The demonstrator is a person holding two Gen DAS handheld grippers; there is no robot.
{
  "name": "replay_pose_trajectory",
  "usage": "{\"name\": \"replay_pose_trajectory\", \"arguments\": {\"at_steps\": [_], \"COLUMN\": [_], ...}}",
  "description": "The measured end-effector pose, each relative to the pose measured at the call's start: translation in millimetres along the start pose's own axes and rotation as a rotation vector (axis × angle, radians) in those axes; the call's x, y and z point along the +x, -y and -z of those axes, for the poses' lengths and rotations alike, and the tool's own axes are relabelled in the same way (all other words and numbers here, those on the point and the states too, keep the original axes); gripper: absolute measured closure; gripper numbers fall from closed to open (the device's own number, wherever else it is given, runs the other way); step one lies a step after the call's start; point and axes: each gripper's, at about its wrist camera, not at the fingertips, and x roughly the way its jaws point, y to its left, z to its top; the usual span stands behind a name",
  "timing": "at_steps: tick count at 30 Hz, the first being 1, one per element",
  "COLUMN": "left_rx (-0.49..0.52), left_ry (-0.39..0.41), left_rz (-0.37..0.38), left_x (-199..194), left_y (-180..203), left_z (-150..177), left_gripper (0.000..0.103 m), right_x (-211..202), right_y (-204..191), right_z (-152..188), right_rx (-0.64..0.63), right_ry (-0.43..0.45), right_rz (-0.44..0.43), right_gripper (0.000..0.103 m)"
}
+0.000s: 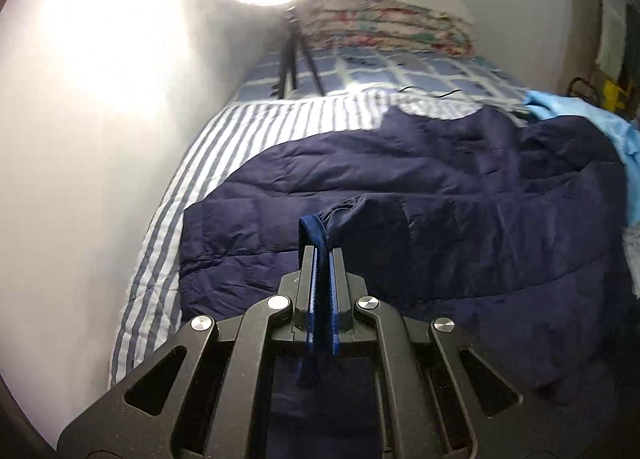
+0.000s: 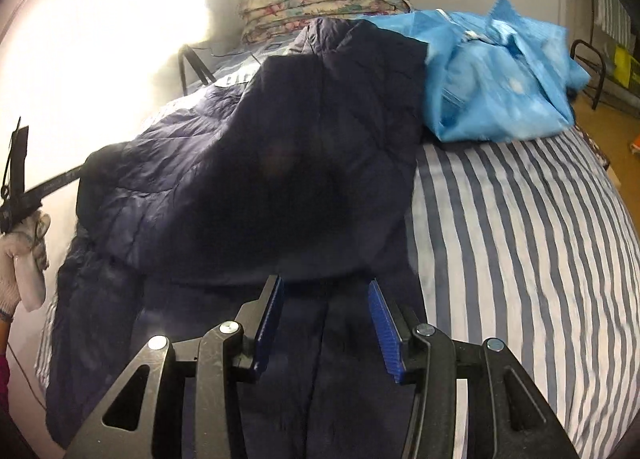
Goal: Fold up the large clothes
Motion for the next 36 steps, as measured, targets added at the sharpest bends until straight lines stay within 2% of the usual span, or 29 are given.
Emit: {"name": "replay_pose_trajectory", "arguments": {"at_steps": [4,10,13,16,18,20,24,29,33,36], "left_rx": [-0.054,-0.043,-0.004,0.026,0.01,-0.016,-0.049,-0.078,-0.086,-0.092], "left_ry": [-0.058,-0.083,-0.106,-0.121,-0.128,-0.13,-0.072,0.022,0.066,0.071], "left_rz": [0.004,-0.012,-0.048,-0.099,-0.11,-0.122,-0.132,-0.078,-0.024,-0.003], "left_x": [29,56,65,70,67,57,18,-61,-125,-166], "left_y": [-14,-13,-5,-2,-7,-16,-34,-54,-61,-69], "left_z": [9,2,2,6,6,3,-6,-4,20,50], "left_gripper": [0.1,0.1,0.098,0.088,0.074,0.067,0.067,0.067,0.065,0.056], "right_x": [26,41,44,47,50,51,38,-14,-61,-102], "right_y": [4,4,5,5,3,2,2,8,13,18], "right_z": [-8,-6,-6,-8,-10,-13,-15,-11,-1,14], "right_rx": [0.019,-0.001,0.002,-0.004,-0.006,-0.011,-0.022,0.009,0.003,-0.003], "right_ry": [-0.037,-0.051,-0.056,-0.061,-0.065,-0.071,-0.055,0.07,0.165,0.214], "right_rz": [0.055,0.081,0.082,0.081,0.08,0.078,0.078,0.038,0.018,0.006], "right_gripper": [0.056,0.058,0.058,0.058,0.058,0.058,0.058,0.058,0.056,0.052]}}
